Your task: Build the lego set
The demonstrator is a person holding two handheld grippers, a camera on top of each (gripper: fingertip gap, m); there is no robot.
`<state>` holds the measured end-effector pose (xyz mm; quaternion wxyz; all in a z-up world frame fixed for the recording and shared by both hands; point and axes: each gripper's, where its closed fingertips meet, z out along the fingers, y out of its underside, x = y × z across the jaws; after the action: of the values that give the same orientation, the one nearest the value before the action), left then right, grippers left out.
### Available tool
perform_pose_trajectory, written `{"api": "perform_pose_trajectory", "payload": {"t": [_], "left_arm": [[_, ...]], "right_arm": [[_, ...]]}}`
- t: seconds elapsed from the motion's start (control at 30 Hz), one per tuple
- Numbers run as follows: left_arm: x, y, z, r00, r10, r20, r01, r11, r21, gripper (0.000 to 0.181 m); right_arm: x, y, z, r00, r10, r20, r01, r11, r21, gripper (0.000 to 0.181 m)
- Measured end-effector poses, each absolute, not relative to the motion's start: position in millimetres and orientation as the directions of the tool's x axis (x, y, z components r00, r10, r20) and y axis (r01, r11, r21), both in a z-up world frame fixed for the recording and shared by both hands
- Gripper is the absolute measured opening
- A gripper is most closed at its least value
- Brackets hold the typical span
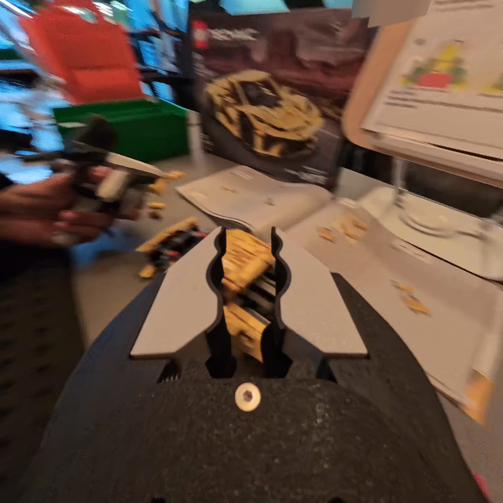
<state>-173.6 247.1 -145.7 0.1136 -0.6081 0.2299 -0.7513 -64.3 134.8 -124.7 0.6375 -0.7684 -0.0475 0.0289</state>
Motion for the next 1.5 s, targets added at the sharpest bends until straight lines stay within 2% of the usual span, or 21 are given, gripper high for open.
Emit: {"api": "perform_pose_trajectory", "payload": {"t": [0.1, 0.27, 0.4, 0.53, 0.63, 0.7, 0.77, 0.9, 1.0, 1.17, 1.23, 1.37, 1.5], "left_arm": [[-170, 235, -139, -0.258, -0.478, 0.84, -0.124, -0.846, -0.519, 0.007], [-165, 200, -126, -0.327, -0.399, 0.857, -0.119, -0.882, -0.456, 0.007], [-161, 181, -121, -0.367, -0.318, 0.874, -0.115, -0.917, -0.382, 0.007], [-162, 172, -119, -0.408, -0.26, 0.875, -0.179, -0.917, -0.355, 0.007], [-168, 160, -117, -0.433, -0.263, 0.862, -0.262, -0.878, -0.4, 0.007], [-169, 159, -116, -0.43, -0.325, 0.842, -0.237, -0.86, -0.452, 0.008], [-168, 162, -113, -0.425, -0.353, 0.833, -0.173, -0.872, -0.457, 0.008], [-167, 163, -110, -0.453, -0.252, 0.855, -0.121, -0.933, -0.339, 0.009], [-164, 160, -110, -0.452, -0.23, 0.862, -0.099, -0.947, -0.305, 0.008], [-163, 161, -112, -0.43, -0.237, 0.871, -0.067, -0.954, -0.293, 0.007], [-163, 163, -114, -0.409, -0.264, 0.874, -0.049, -0.95, -0.309, 0.007], [-162, 164, -120, -0.344, -0.364, 0.866, -0.109, -0.9, -0.422, 0.008], [-170, 167, -111, -0.386, -0.44, 0.811, -0.133, -0.843, -0.521, 0.007]], "right_arm": [[-124, 156, -121, 0.977, 0.212, 0.027, 0.073, -0.213, -0.974, 0.034], [-168, 178, -128, 0.961, 0.224, 0.16, 0.212, -0.232, -0.949, 0.034], [-168, 172, -125, 0.949, 0.214, 0.233, 0.276, -0.201, -0.94, 0.01], [-165, 164, -119, 0.913, 0.24, 0.331, 0.372, -0.151, -0.916, 0.007], [-168, 156, -115, 0.893, 0.354, 0.279, 0.341, -0.124, -0.932, 0.006], [-168, 155, -113, 0.904, 0.391, 0.176, 0.242, -0.128, -0.962, 0.007], [-168, 157, -112, 0.918, 0.37, 0.139, 0.194, -0.116, -0.974, 0.006], [-172, 160, -110, 0.918, 0.308, 0.249, 0.284, -0.074, -0.956, 0.006], [-173, 161, -111, 0.9, 0.256, 0.352, 0.379, -0.062, -0.923, 0.006], [-171, 162, -112, 0.896, 0.218, 0.387, 0.412, -0.077, -0.908, 0.006], [-171, 164, -115, 0.895, 0.206, 0.396, 0.42, -0.087, -0.903, 0.006], [-170, 165, -121, 0.913, 0.21, 0.35, 0.377, -0.108, -0.92, 0.01], [-177, 161, -121, 0.916, 0.283, 0.286, 0.324, -0.096, -0.941, 0.03]]}}
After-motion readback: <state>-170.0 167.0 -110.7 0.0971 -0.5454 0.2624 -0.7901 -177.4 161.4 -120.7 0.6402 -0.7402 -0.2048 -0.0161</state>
